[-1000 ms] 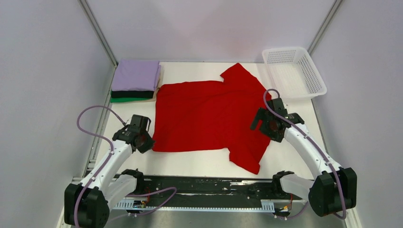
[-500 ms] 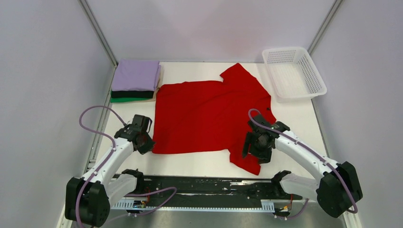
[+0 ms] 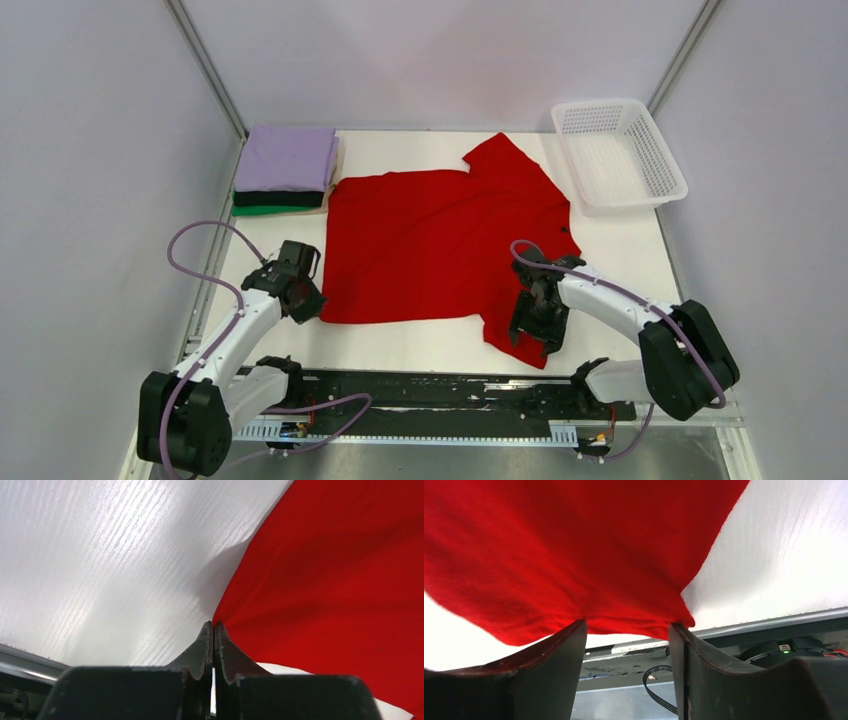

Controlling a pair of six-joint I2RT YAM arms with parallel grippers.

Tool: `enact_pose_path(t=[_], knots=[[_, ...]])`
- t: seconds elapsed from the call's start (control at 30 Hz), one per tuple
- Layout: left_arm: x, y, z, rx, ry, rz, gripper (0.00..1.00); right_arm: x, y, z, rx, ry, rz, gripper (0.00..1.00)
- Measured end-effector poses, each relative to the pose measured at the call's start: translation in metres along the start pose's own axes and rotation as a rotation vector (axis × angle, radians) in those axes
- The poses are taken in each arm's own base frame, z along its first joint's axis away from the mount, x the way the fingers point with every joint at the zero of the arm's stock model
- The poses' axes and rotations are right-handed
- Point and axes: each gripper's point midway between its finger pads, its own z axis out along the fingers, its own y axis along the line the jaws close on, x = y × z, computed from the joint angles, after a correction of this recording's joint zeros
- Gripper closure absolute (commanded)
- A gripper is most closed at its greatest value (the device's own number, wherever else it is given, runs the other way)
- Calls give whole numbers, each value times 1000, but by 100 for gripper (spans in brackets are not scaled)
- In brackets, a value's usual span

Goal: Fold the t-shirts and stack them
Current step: Grab the side of the flattened tshirt closest away from the robot with both arms, then fold the flattened tshirt in 1/3 of the way

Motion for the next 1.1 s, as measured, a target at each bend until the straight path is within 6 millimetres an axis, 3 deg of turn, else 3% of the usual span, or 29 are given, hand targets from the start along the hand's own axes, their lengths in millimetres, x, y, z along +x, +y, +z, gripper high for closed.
enact_pose_path(t=[0.2, 0.4, 0.63, 0.93, 1.1], knots=[[-1, 0, 1, 0, -3, 0, 100, 7, -6, 14, 36, 43, 30, 46], [-2, -2, 0, 2, -5, -1, 100, 9, 4, 15, -18, 57, 23, 82], [-9, -6, -9, 13, -21, -9, 100, 20, 13, 12, -78, 43, -20, 100], [-1, 7, -23, 0, -23, -61, 100, 74, 6, -3, -21, 119, -115, 100], [0, 9, -34, 31, -47, -109, 100, 91, 5, -16, -37, 139, -112, 100]])
